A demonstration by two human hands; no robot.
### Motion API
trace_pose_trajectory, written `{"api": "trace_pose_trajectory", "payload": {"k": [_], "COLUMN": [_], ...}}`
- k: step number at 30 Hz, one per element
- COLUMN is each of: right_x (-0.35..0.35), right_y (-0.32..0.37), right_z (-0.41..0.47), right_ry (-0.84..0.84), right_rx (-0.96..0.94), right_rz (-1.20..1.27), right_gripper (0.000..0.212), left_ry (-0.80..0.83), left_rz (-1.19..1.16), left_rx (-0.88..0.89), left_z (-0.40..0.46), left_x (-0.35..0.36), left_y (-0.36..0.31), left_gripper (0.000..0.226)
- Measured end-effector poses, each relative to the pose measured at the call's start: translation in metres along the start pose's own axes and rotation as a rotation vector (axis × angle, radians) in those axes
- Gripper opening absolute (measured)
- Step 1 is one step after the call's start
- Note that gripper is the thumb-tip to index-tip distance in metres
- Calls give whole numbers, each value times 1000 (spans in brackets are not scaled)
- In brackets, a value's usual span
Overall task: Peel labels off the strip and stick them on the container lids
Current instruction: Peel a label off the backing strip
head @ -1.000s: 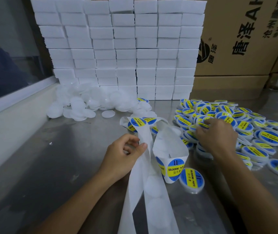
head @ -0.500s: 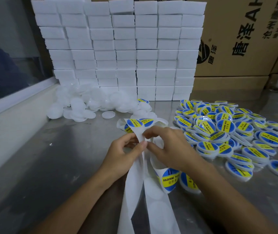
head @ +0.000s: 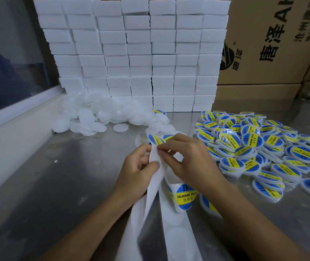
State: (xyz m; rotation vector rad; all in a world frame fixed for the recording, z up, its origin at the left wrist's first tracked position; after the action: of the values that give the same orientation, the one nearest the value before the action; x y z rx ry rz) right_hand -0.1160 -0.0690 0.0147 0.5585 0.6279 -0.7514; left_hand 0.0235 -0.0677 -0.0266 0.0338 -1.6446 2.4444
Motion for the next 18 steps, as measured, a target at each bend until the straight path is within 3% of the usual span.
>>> {"api": "trace_pose_trajectory", "payload": {"k": [1,5,14,18], "right_x": [1,3,2,4], "right_y": [1,4,4,7], "right_z": [0,0,0,1], "right_ry": [7,26,14,16], "right_rx": [-4,-5,-26,-62], "right_rz": [16,20,-74,-139], "right_gripper": [11,9,11,12], "left_ry": [-26,-109,-63,-31], "left_rz": [-17,-3,270,319], "left_rx": [3,-37,52,84], "left_z": [0,4,4,4], "left_x": [-1,-8,-9,-7], "left_y": [-1,2,4,1], "left_gripper": [7,12,11,29]}}
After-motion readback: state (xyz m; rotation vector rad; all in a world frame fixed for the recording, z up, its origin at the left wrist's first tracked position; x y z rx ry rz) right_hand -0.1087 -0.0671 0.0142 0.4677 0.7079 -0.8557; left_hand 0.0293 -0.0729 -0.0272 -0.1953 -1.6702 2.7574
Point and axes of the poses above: each hand's wrist, its own z-axis towards the middle knuckle, its own x-axis out of the palm, y = z × x, the point moved 4 cm from there along z, towards the middle knuckle, and after that the axes turned 12 degrees about -z, right-handed, at the moved point
